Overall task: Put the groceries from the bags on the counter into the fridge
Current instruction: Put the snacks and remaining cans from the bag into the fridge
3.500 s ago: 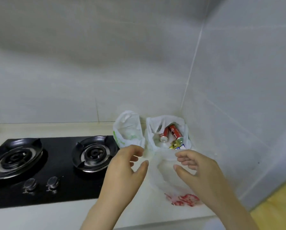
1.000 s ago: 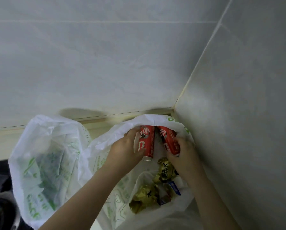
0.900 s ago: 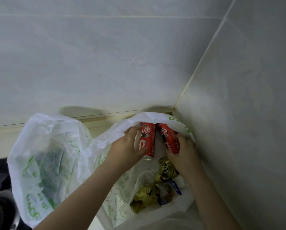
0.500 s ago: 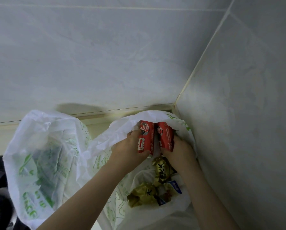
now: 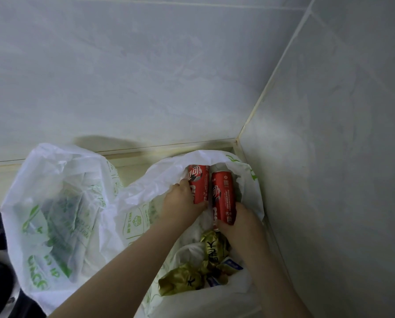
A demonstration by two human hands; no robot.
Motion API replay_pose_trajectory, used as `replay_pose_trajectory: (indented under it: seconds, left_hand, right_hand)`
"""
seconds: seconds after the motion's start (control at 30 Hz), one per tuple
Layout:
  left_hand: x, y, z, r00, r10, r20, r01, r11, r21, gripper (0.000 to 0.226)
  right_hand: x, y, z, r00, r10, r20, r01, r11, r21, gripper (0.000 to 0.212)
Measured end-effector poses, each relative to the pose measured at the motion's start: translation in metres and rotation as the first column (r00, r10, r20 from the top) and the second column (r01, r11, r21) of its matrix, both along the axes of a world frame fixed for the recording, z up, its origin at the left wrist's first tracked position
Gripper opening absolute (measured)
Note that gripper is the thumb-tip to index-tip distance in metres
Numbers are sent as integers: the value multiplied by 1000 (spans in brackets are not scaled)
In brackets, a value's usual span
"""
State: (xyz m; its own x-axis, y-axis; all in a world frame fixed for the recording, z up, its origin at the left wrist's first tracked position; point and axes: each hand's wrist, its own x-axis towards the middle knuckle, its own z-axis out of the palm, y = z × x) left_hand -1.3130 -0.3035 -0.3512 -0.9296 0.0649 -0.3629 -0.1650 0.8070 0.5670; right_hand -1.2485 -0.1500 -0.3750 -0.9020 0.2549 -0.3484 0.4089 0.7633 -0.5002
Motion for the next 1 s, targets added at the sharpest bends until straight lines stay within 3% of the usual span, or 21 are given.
replay_pose_trajectory:
  seconds: [0.17,0.4,0.57,0.7,1.0]
  left_hand:
    - [5,7,2,1000,17,9,-17,1000,16,39]
    - [40,-15,-4,992,20,125,-20,1000,-4,47]
    - [49,-18,-5,984,0,180,6,999,-35,58]
    - [41,-12,-2,988,35,151,-33,999,-20,56]
    - [31,2,-5,984,99,149,-101,995,7,62]
  right_hand:
    - [-3,0,6,1000,-8,-15,7,999,-43,45]
    - [-1,-2,11,998,-17,-62,11,995,-100,37]
    - [-9,-1,14,1000,-28,4,28,987,-161,42]
    - [-25,0,16,996,-90,18,91,975,-201,53]
    - [-37,-7,9,987,-146,66,158,963,-218,54]
